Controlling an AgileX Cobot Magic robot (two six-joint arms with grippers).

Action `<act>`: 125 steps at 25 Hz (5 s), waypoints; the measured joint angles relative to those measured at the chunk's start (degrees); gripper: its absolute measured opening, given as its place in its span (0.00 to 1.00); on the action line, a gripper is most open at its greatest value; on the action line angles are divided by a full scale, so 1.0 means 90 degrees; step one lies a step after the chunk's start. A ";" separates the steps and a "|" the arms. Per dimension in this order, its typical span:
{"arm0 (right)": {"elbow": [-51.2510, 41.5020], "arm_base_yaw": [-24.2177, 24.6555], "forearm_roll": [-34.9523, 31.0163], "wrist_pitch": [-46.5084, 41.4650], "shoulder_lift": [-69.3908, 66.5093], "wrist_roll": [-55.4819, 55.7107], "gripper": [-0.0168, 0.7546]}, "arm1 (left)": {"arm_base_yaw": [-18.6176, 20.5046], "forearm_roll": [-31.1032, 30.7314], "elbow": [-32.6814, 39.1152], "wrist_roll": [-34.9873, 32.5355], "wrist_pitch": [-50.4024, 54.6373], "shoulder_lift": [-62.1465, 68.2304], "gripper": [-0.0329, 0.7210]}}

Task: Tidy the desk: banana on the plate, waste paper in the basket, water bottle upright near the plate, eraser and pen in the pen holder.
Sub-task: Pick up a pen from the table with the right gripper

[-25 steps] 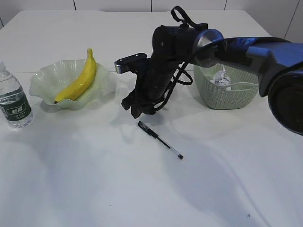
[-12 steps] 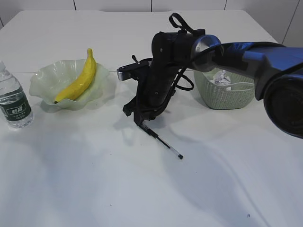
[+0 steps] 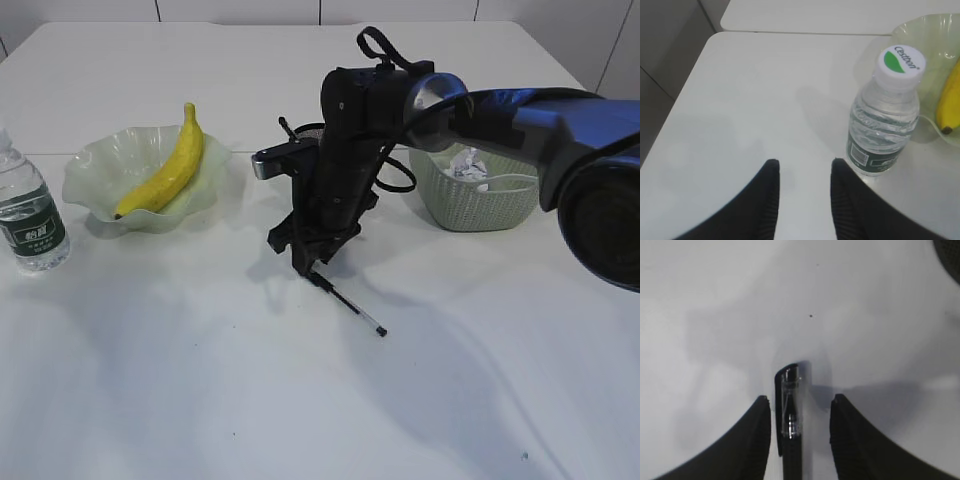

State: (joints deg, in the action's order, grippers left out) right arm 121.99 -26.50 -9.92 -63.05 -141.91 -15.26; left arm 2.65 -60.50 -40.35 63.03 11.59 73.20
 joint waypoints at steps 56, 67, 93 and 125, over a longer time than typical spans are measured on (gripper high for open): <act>0.0000 0.0000 -0.0161 -0.0736 0.0000 -0.0210 0.21 | 0.0000 0.0000 0.0000 0.0000 0.0000 0.0000 0.36; 0.0000 0.0000 0.0029 -0.0736 0.0000 -0.0210 0.14 | 0.0000 0.0000 0.0000 0.0000 0.0000 0.0000 0.36; 0.0136 0.0000 0.0013 -0.0747 -0.0150 -0.0212 0.15 | 0.0000 0.0000 0.0000 0.0000 0.0000 0.0000 0.36; 0.1197 0.0000 -0.0958 -0.0774 -0.0312 -0.0201 0.08 | 0.0000 -0.0011 0.0000 0.0000 0.0000 0.0000 0.36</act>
State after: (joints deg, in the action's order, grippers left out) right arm 132.76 -26.50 -18.54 -70.01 -144.72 -17.06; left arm 2.65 -60.60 -40.35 63.03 11.59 73.20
